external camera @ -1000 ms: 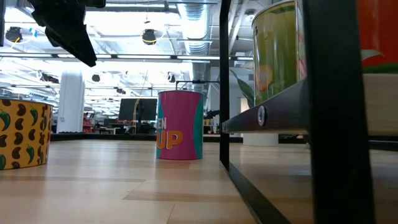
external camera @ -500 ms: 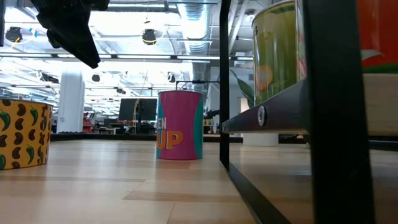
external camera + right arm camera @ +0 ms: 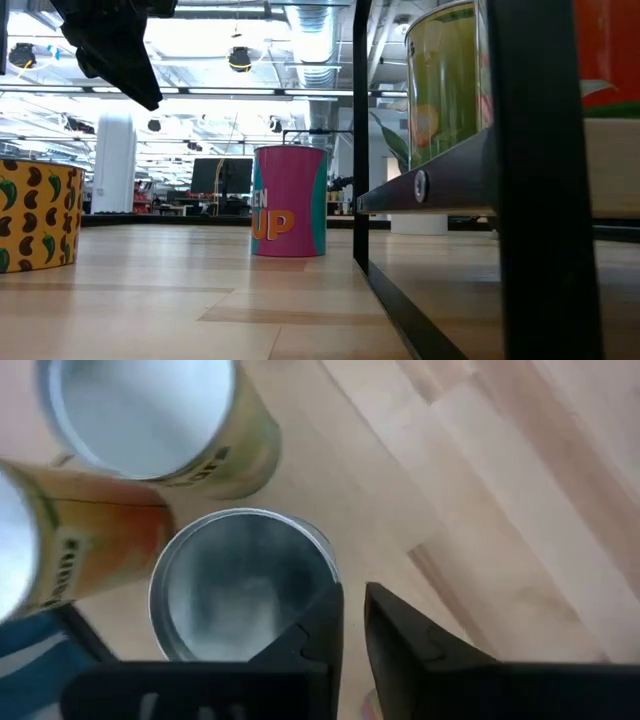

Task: Pick and place cans onto a shelf
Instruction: Put the canned tomatoes on the shelf

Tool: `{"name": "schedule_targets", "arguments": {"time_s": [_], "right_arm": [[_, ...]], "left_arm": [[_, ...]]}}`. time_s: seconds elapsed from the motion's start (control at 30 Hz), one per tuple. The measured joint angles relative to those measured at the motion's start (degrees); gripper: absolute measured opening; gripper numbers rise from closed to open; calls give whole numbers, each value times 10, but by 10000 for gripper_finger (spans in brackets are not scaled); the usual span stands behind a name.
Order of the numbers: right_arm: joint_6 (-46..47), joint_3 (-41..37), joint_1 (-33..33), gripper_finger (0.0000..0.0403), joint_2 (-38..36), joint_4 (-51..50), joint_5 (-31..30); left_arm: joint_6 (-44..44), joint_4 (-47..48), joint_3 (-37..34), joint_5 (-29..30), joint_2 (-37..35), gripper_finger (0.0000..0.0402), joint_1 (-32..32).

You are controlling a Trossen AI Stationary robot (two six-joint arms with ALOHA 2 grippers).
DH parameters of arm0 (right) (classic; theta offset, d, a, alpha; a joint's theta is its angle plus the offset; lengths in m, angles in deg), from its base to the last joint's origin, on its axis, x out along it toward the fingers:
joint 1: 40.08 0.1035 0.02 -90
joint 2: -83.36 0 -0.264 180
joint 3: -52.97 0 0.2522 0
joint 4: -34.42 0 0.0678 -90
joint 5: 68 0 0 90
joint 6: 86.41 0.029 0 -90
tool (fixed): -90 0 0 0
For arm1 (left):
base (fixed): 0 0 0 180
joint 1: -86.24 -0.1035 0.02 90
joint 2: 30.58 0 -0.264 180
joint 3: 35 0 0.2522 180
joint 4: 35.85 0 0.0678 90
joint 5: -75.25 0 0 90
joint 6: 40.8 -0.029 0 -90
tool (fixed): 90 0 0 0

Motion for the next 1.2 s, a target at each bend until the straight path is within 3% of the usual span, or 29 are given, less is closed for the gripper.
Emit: {"name": "schedule_targets", "arguments": {"time_s": [0.2,0.37,0.53,0.73,1.1,1.2], "right_arm": [[-14,55,-3,78,-5,-42,-19],[-7,104,32,75,-5,-42,-10],[65,104,85,75,7,-28,56],[136,104,119,75,46,-30,62],[138,103,94,75,106,-59,58],[135,103,81,75,104,-63,31]], "left_arm": [[-11,0,0,0,0,132,0],[-15,0,0,1,0,132,0],[-15,0,0,1,0,132,0],[-15,0,0,1,0,132,0],[-15,0,0,0,0,132,0],[-15,0,0,0,0,132,0]]}}
